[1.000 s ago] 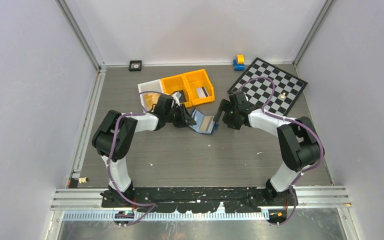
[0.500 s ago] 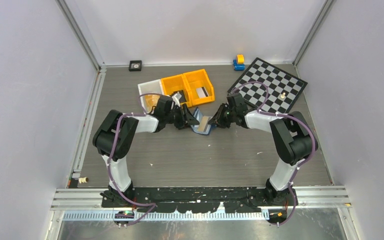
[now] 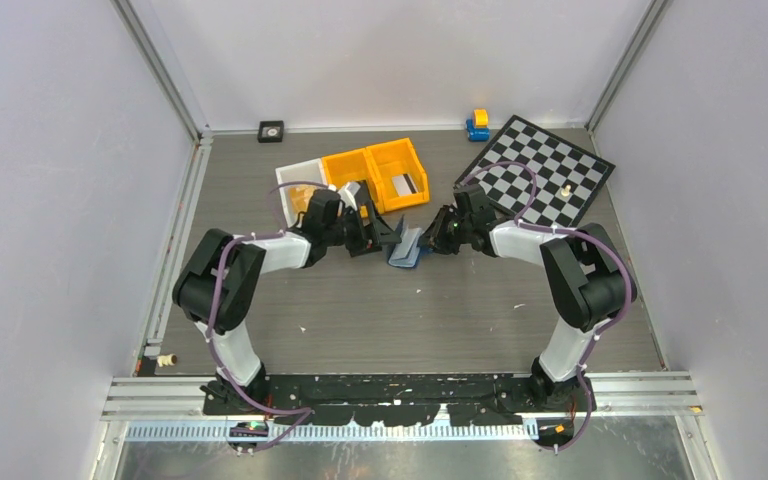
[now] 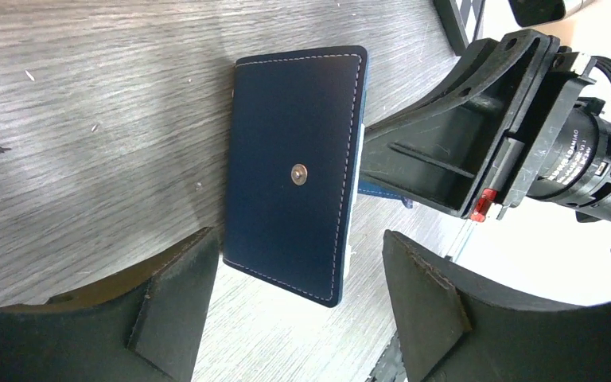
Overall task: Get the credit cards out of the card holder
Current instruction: Pick up the card holder from the center of the board.
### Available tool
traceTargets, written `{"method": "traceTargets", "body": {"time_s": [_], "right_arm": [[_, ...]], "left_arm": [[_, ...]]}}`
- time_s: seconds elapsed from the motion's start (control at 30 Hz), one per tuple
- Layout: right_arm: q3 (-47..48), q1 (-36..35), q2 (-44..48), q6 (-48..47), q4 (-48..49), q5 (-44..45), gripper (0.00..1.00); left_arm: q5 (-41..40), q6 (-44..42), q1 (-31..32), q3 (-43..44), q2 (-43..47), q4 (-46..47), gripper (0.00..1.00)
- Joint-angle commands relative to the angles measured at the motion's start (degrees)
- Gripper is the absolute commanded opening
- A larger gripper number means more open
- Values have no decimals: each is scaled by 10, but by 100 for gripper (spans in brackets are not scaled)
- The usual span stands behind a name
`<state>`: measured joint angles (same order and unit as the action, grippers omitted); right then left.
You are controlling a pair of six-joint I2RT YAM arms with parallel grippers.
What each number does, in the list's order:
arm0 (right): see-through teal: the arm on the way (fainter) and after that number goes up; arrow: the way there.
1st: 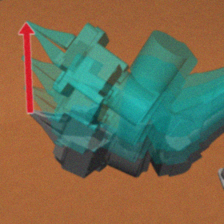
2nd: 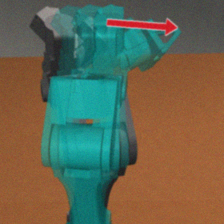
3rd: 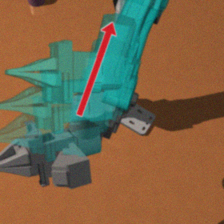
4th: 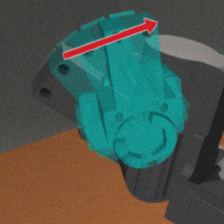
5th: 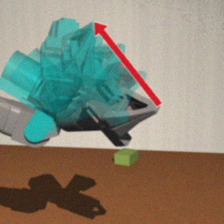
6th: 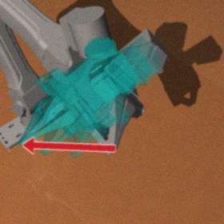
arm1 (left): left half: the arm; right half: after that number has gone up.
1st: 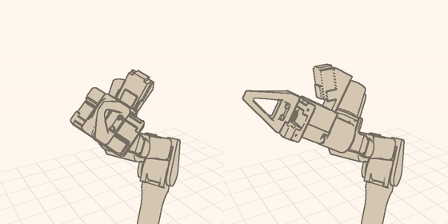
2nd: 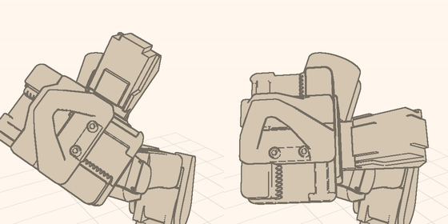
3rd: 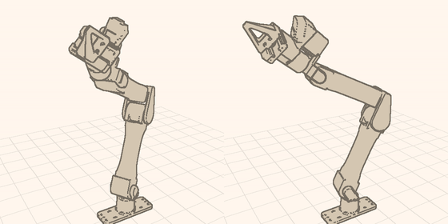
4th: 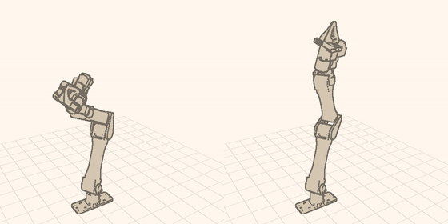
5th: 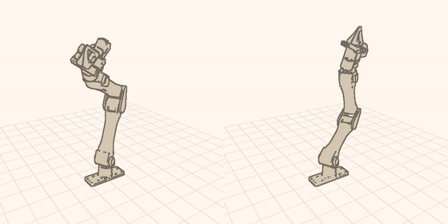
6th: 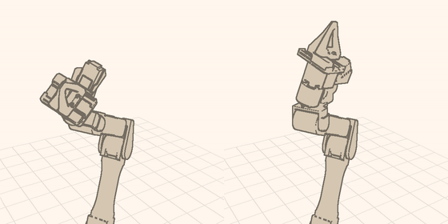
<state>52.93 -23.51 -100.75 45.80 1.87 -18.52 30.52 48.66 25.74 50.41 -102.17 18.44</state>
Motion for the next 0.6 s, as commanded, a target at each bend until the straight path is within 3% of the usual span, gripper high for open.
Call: {"method": "traceTargets", "body": {"time_s": [0.0, 0.1, 0.47, 0.57], "right_arm": [[2, -1, 21, -20, -13, 12, 11], [2, -1, 23, -21, -13, 13, 11], [5, -1, 51, -40, -42, 23, 11], [9, -2, 48, -41, -47, 21, 11]], "left_arm": [[-11, -26, -3, 4, 15, -8, 76], [-5, -26, -3, 13, 1, -14, 74], [-42, -94, 29, 49, 19, -90, 83], [-35, -97, 31, 46, 24, -82, 93]]}}
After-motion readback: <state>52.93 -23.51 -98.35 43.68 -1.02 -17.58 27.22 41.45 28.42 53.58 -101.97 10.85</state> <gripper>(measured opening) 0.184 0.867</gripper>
